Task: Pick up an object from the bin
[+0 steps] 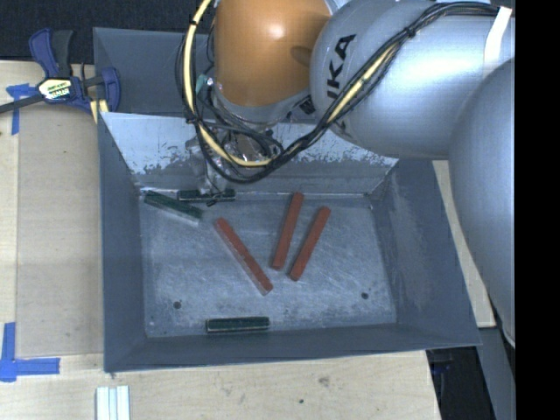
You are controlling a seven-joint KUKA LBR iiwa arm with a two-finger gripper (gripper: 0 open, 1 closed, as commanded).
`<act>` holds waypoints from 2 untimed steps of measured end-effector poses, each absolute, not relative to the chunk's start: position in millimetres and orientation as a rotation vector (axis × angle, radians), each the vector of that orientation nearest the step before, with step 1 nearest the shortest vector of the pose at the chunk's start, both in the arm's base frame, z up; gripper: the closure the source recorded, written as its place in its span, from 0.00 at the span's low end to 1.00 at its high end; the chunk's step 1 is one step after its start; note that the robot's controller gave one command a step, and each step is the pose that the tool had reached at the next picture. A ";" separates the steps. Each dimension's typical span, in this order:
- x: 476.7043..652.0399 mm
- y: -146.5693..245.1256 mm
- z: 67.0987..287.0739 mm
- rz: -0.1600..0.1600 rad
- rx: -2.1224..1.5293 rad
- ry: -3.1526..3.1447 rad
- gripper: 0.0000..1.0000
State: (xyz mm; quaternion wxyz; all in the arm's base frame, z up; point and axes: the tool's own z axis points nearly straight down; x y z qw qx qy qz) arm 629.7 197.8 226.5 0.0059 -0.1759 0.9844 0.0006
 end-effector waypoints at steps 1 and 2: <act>628.5 197.1 222.6 0.002 -0.547 3.089 0.00; 627.6 173.7 161.1 0.000 -1.012 2.976 0.00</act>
Offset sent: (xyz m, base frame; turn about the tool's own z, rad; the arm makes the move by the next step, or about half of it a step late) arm 0.0000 0.0000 0.0000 0.0000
